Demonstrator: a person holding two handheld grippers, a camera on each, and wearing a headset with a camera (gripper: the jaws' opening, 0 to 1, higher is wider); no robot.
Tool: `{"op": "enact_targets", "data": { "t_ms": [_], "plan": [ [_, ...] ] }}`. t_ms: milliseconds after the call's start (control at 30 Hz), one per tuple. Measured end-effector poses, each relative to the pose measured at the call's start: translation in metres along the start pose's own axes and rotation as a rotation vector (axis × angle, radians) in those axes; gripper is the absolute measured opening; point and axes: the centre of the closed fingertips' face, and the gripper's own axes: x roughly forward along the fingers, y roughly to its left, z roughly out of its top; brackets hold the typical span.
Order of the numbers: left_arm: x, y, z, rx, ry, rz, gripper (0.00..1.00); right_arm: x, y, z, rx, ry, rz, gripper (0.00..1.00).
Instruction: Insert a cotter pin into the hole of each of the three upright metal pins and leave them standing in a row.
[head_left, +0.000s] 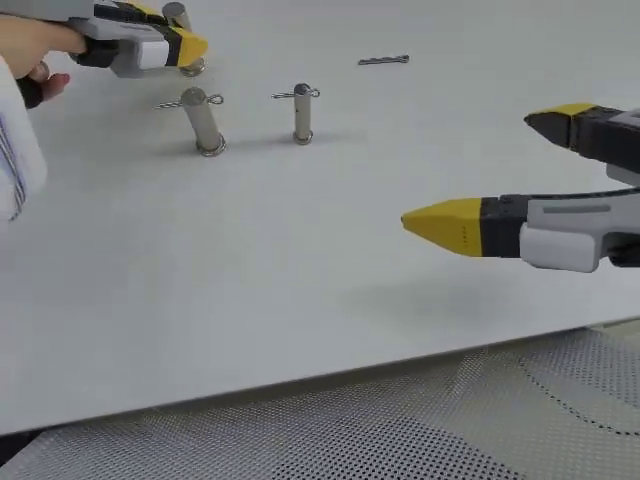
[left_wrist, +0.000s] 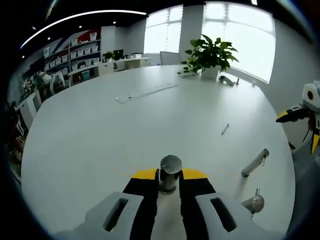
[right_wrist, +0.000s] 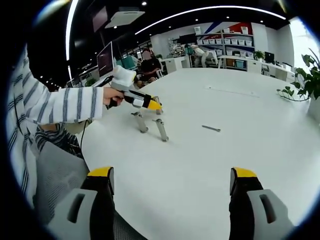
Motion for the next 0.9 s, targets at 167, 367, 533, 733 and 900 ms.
{"op": "enact_targets", "data": {
  "t_ms": [167,367,533,733,900],
  "plan": [
    [-0.001,-0.002,0.0,0.046,0.0,-0.008,0.1,0.0,0.002,0.0,0.002,-0.004,0.008,0.95],
    [-0.001,0.0,0.0,0.063,0.017,0.032,0.1,-0.001,0.004,0.002,0.001,-0.01,0.011,0.94],
    [-0.008,0.002,0.0,0.069,0.04,0.055,0.09,-0.003,0.005,0.004,-0.006,-0.016,0.01,0.94],
    [-0.03,-0.006,0.02,0.075,-0.009,0.086,0.09,-0.004,0.004,0.006,-0.012,-0.027,0.004,0.94],
    [-0.051,-0.02,0.043,0.085,-0.07,0.068,0.09,-0.005,0.003,0.011,-0.025,-0.036,0.007,0.94]
  ]
}}
